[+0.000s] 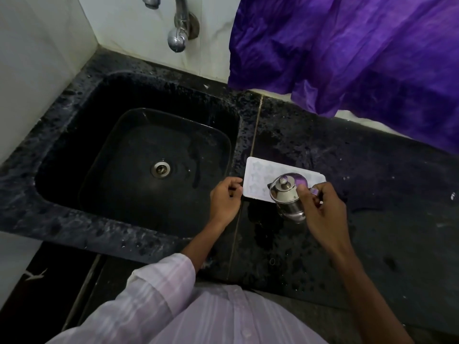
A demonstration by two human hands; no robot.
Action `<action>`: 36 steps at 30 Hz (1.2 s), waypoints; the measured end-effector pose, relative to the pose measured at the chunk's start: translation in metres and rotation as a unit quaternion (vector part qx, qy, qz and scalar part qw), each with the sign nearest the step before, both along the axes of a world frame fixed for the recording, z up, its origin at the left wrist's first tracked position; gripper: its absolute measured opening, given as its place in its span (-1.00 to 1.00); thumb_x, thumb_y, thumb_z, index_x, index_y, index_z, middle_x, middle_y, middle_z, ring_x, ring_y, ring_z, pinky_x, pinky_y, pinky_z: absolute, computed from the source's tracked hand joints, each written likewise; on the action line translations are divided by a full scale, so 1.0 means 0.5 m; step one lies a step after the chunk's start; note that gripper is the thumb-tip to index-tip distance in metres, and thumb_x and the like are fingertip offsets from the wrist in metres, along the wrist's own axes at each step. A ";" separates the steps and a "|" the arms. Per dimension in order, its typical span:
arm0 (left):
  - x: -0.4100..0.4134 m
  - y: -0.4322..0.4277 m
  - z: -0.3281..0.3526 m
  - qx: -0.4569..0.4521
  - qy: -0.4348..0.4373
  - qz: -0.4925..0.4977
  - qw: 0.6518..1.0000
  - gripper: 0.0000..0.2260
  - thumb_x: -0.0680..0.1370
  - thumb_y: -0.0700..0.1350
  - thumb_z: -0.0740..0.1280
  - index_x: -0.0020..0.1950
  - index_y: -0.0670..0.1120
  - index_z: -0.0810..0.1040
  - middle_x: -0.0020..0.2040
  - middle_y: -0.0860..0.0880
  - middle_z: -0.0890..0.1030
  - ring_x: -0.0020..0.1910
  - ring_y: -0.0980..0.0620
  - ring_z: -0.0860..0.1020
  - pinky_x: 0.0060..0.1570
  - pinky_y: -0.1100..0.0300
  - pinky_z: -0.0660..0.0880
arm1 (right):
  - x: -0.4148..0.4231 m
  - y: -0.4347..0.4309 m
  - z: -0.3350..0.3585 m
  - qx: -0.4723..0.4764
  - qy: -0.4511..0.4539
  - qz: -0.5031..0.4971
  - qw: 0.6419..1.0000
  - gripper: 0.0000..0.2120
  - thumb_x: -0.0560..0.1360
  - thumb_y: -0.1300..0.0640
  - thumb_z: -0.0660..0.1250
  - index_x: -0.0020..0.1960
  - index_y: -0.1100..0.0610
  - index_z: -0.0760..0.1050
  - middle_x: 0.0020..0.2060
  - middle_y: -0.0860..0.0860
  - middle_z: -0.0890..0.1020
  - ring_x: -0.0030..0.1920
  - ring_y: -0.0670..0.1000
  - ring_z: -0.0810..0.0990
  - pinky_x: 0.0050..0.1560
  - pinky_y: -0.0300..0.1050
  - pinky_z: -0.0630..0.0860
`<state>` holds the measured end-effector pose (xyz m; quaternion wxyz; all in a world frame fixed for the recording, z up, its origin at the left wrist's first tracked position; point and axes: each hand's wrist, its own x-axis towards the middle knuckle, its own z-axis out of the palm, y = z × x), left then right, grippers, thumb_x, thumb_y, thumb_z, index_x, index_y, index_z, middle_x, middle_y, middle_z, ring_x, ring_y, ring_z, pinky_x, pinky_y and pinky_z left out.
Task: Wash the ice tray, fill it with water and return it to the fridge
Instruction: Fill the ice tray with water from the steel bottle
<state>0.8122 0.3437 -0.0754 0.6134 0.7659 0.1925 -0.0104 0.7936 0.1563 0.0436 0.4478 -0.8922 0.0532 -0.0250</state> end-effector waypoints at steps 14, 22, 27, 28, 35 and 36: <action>0.008 0.004 -0.003 0.035 0.001 -0.033 0.999 -0.72 0.54 -0.28 0.40 0.25 -0.15 0.61 -0.08 -0.08 0.71 -0.17 0.00 0.67 0.04 0.08 0.63 | 0.044 0.001 -0.004 -0.052 0.008 0.049 0.997 -0.70 0.55 0.03 0.37 -0.22 0.19 0.38 -0.39 0.04 0.43 -0.39 -0.08 0.33 -0.38 -0.30 0.32; 0.010 0.004 -0.004 0.035 0.005 -0.043 0.998 -0.75 0.53 -0.32 0.38 0.18 -0.13 0.66 -0.10 -0.07 0.71 -0.17 0.06 0.66 -0.01 0.14 0.64 | 0.056 0.000 -0.006 -0.062 0.005 0.059 0.996 -0.70 0.53 0.02 0.39 -0.22 0.17 0.37 -0.40 0.05 0.43 -0.39 -0.06 0.35 -0.37 -0.28 0.33; 0.010 0.004 -0.006 0.034 0.005 -0.042 0.999 -0.74 0.53 -0.33 0.39 0.17 -0.13 0.66 -0.11 -0.08 0.72 -0.17 0.03 0.68 -0.01 0.12 0.65 | 0.059 -0.001 -0.006 -0.066 0.006 0.068 0.996 -0.70 0.53 0.00 0.39 -0.23 0.15 0.38 -0.40 0.05 0.44 -0.38 -0.07 0.35 -0.33 -0.23 0.36; 0.010 0.004 -0.006 0.033 0.005 -0.042 0.999 -0.74 0.53 -0.33 0.39 0.18 -0.13 0.66 -0.10 -0.08 0.72 -0.16 0.03 0.68 -0.01 0.12 0.65 | 0.059 -0.002 -0.005 -0.064 0.006 0.069 0.996 -0.70 0.53 0.01 0.39 -0.23 0.15 0.38 -0.39 0.08 0.45 -0.38 -0.07 0.36 -0.33 -0.21 0.37; 0.008 0.003 -0.008 0.038 0.002 -0.041 0.998 -0.75 0.52 -0.32 0.39 0.16 -0.12 0.67 -0.12 -0.07 0.72 -0.21 0.06 0.67 -0.03 0.16 0.64 | 0.075 -0.008 -0.010 -0.068 -0.009 0.067 0.995 -0.70 0.52 0.02 0.40 -0.24 0.15 0.38 -0.38 0.08 0.47 -0.37 -0.04 0.37 -0.34 -0.23 0.37; 0.008 0.003 -0.008 0.040 0.002 -0.042 0.998 -0.75 0.52 -0.32 0.39 0.17 -0.12 0.66 -0.12 -0.07 0.72 -0.20 0.06 0.67 -0.03 0.17 0.64 | 0.077 -0.008 -0.010 -0.069 -0.007 0.068 0.995 -0.70 0.52 0.02 0.40 -0.23 0.16 0.38 -0.39 0.06 0.46 -0.37 -0.05 0.37 -0.33 -0.22 0.37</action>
